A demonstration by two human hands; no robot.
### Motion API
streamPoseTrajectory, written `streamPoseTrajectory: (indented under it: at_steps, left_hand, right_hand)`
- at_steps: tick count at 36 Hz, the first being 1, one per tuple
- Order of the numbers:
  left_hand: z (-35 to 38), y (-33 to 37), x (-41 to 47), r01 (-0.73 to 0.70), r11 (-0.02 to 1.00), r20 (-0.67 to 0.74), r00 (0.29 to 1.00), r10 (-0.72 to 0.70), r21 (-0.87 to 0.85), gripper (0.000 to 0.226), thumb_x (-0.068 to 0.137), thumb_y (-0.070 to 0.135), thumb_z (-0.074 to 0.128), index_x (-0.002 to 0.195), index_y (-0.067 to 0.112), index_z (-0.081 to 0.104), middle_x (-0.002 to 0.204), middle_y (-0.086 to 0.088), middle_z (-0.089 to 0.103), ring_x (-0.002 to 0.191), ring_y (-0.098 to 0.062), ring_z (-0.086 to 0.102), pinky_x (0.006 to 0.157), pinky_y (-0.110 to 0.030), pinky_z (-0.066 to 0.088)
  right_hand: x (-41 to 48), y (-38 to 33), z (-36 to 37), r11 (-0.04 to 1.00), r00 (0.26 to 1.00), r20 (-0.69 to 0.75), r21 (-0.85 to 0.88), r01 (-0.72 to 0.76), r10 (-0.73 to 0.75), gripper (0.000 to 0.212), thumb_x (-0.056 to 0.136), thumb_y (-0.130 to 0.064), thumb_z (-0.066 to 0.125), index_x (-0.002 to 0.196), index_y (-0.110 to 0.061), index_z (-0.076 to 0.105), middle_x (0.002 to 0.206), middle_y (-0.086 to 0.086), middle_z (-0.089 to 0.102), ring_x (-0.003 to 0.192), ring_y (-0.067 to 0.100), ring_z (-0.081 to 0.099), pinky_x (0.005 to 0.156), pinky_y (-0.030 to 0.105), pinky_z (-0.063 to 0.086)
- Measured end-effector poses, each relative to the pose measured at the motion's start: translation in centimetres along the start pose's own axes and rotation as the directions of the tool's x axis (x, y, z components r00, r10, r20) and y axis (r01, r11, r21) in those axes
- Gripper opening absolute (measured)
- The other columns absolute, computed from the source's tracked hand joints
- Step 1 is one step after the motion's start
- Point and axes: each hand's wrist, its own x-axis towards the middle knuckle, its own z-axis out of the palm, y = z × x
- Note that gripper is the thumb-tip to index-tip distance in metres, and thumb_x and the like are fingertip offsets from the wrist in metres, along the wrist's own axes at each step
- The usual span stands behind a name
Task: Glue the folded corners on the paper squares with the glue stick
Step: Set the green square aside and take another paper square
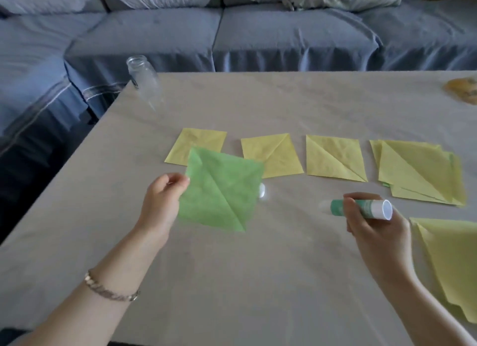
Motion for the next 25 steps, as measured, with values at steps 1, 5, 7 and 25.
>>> streamPoseTrajectory:
  at_steps: [1,5,7,25]
  left_hand:
    - [-1.0,-0.7,0.8,0.055,0.998,-0.055,0.997,-0.055,-0.001,0.019,0.091,0.011,0.058,0.074,0.019,0.057,0.072,-0.001,0.055,0.077,-0.020,0.047,0.064,-0.031,0.036]
    - [-4.2,-2.5,3.4,0.174,0.983,-0.214,0.964,-0.159,0.056,0.008,0.090,0.010,0.059,0.089,0.004,0.064,0.080,-0.012,0.057,0.083,-0.021,0.050,0.066,-0.029,0.038]
    - [-5.0,-2.7,4.3,0.177,0.978,-0.274,0.951,-0.141,0.111,0.006,0.089,0.008,0.060,0.093,0.004,0.061,0.089,-0.012,0.057,0.084,-0.020,0.050,0.066,-0.028,0.036]
    - [2.6,-0.5,-1.9,-0.550,0.557,0.269,0.818,0.508,0.622,0.039,0.079,0.025,0.044,0.105,0.002,0.062,0.101,-0.016,0.062,0.093,-0.036,0.061,0.081,-0.043,0.048]
  right_hand:
    - [0.0,-0.3,0.7,1.000,1.000,0.018,0.005,0.009,-0.009,0.012,0.082,-0.023,0.064,0.072,-0.030,0.063,0.055,-0.020,0.059,0.052,0.002,0.052,0.045,0.009,0.036]
    - [-0.3,-1.3,2.9,0.999,0.996,0.085,0.023,0.027,-0.029,0.017,0.082,-0.016,0.065,0.072,-0.030,0.063,0.055,-0.020,0.059,0.051,0.004,0.051,0.045,0.010,0.036]
    - [-0.4,-1.7,3.8,0.999,0.993,0.114,0.018,0.036,-0.038,0.020,0.081,-0.014,0.065,0.072,-0.031,0.063,0.056,-0.019,0.059,0.052,0.006,0.051,0.045,0.010,0.036]
    - [-0.7,-1.0,0.5,0.988,0.994,0.103,-0.148,0.049,-0.034,0.022,0.079,-0.012,0.068,0.072,-0.032,0.061,0.059,-0.026,0.058,0.052,0.000,0.052,0.046,0.008,0.035]
